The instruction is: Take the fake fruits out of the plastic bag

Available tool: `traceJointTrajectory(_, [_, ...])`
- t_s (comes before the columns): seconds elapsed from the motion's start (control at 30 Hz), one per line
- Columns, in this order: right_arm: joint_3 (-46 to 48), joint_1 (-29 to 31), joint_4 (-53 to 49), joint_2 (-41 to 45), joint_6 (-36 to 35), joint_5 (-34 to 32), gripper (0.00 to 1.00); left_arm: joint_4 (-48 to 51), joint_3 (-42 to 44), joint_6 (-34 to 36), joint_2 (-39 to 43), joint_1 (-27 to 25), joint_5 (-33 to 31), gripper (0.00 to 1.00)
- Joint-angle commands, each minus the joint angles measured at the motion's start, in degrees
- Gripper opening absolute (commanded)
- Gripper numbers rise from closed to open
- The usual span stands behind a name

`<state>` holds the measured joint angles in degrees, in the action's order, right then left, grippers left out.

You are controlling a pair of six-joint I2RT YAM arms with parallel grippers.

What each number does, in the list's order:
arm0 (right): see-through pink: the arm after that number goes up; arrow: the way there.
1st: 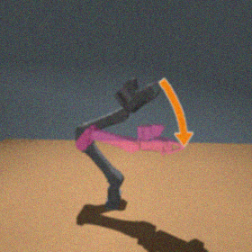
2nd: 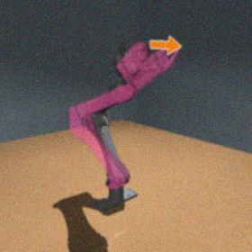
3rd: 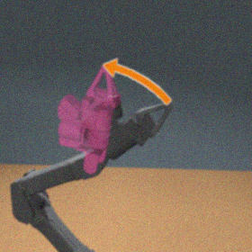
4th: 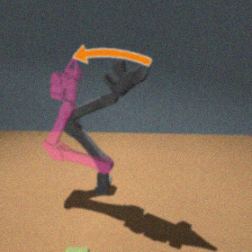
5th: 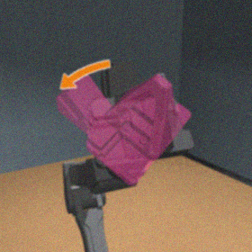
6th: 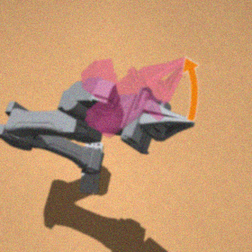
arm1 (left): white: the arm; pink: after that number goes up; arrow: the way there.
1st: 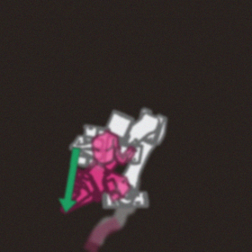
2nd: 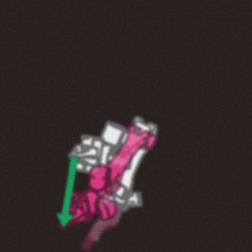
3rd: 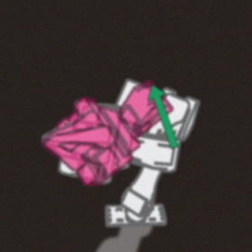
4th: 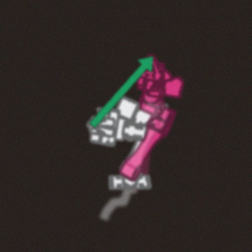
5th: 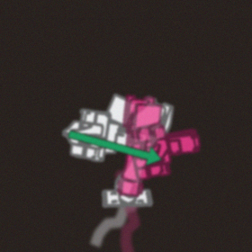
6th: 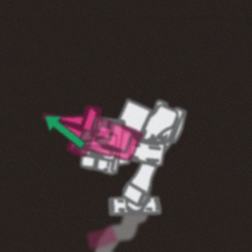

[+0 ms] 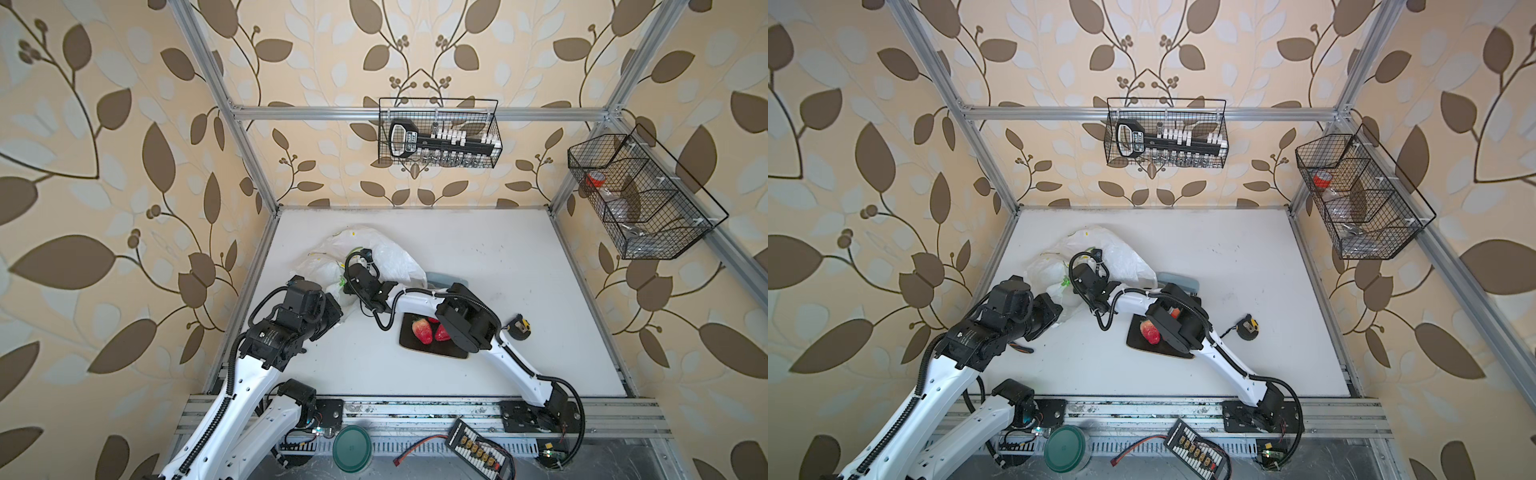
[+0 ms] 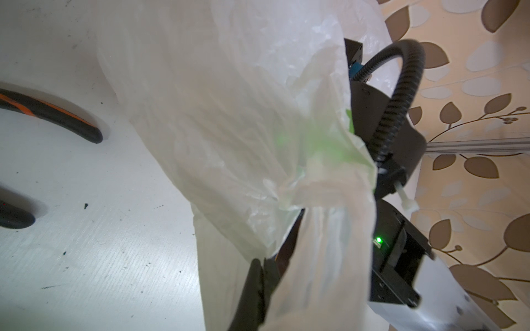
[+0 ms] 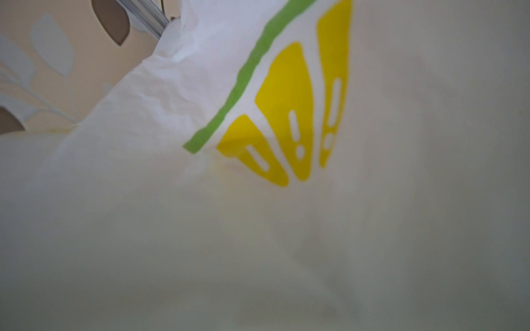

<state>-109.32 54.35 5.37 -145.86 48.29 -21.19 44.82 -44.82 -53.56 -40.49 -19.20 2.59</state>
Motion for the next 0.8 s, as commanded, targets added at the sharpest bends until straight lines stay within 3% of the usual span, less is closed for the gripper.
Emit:
traceJointTrajectory(0.0, [4.01, -0.25, 1.31, 4.96, -0.93, 3.19, 0.22, -0.42, -1.26, 0.30, 0.73, -0.66, -0.39, 0.00])
traceJointTrajectory(0.17, [11.95, -0.55, 3.05, 12.57, -1.63, 8.04, 0.07, -1.80, -0.48, 0.08, 0.62, -0.66, -1.10, 0.00])
traceJointTrajectory(0.43, [22.66, -1.98, 0.97, 23.46, -4.13, 20.75, 0.03, -3.51, 0.60, -0.32, 0.41, -0.66, -1.18, 0.00])
traceJointTrajectory(0.77, [27.47, -3.93, -13.40, 34.98, -16.72, 37.11, 0.00, -5.00, 1.02, -0.49, 0.41, -0.66, -1.62, 0.00])
